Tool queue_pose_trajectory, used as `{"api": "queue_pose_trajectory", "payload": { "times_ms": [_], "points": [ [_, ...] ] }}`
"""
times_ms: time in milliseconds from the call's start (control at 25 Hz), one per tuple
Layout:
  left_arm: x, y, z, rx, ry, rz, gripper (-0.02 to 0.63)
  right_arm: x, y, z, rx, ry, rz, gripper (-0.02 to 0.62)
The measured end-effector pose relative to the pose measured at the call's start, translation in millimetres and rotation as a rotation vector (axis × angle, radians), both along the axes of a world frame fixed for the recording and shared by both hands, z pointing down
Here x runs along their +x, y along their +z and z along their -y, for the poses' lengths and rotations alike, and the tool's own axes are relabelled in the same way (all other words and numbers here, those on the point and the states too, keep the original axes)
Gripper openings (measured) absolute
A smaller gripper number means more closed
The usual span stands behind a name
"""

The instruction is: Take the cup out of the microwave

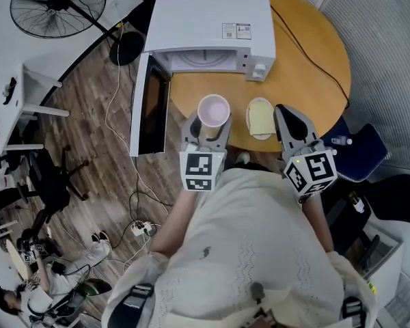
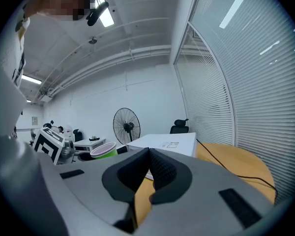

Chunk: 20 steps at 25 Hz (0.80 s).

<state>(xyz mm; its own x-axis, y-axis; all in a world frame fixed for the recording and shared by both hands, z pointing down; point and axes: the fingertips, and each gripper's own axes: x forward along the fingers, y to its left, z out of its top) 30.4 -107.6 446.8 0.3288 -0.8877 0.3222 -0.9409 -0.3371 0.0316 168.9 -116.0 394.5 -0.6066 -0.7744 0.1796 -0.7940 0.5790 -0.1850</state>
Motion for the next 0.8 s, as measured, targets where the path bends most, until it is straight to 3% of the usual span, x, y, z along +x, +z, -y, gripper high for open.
{"api": "queue_pose_trajectory", "payload": {
  "times_ms": [440, 680, 800],
  "points": [
    [-2, -39, 1, -0.007, -0.011, -0.011, 0.29, 7, -38, 3, 0.079, 0.018, 0.012, 0.009],
    [-1, -66, 4, 0.051, -0.011, -0.015, 0.29, 15, -57, 2, 0.117, 0.032, 0.021, 0.009],
    [-3, -74, 4, 0.041, -0.012, -0.026, 0.291, 16, -67, 4, 0.138, 0.034, 0.023, 0.009]
  ]
}}
